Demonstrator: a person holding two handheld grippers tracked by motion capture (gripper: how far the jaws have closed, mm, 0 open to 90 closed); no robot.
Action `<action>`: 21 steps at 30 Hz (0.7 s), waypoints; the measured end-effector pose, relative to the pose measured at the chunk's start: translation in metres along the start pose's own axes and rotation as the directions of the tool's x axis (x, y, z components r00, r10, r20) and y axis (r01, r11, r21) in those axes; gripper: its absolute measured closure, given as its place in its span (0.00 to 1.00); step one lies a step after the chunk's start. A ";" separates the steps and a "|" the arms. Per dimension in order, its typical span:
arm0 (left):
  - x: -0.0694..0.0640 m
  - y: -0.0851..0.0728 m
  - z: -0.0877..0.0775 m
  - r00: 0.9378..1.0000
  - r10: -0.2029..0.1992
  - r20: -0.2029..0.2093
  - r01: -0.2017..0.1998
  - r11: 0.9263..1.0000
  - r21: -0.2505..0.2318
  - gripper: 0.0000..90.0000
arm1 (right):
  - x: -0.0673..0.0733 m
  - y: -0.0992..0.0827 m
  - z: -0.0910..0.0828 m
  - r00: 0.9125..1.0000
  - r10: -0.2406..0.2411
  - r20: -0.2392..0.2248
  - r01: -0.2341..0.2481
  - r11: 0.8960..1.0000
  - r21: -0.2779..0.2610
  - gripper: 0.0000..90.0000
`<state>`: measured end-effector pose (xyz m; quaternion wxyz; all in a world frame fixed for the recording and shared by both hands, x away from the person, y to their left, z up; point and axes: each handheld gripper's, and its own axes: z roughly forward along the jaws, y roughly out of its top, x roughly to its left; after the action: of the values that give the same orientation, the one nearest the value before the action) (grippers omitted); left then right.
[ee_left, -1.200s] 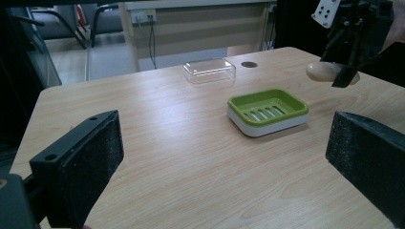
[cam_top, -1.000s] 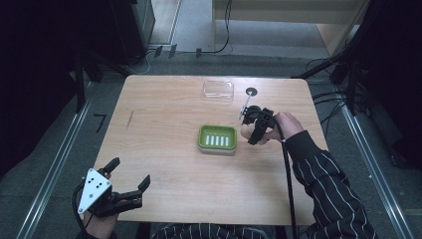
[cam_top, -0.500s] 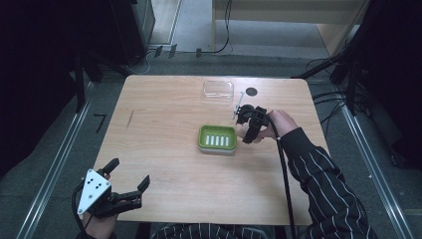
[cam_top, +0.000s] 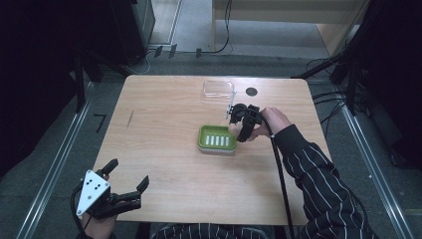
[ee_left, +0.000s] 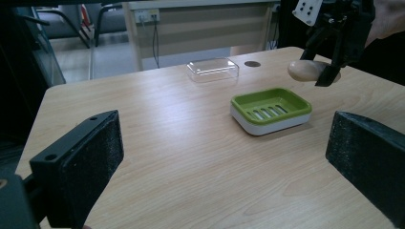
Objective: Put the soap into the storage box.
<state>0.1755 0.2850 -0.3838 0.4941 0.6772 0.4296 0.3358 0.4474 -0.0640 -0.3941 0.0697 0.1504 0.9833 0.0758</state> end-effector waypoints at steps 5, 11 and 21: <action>0.000 0.000 0.000 1.000 0.000 -0.001 0.000 1.000 0.000 0.00 | 0.000 0.005 0.003 1.000 -0.014 -0.004 0.014 1.000 0.002 0.37; 0.000 -0.001 -0.001 1.000 -0.003 -0.005 0.003 1.000 0.001 0.00 | 0.000 0.011 0.005 1.000 -0.029 -0.006 0.029 1.000 -0.001 0.37; 0.001 -0.002 -0.004 1.000 -0.007 -0.013 0.007 1.000 0.000 0.00 | 0.001 0.022 0.012 0.998 -0.054 -0.009 0.054 0.999 0.000 0.37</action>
<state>0.1719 0.2873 -0.3842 0.4924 0.6734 0.4352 0.3386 0.4550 -0.0415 -0.4021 0.0672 0.1233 0.9873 0.0744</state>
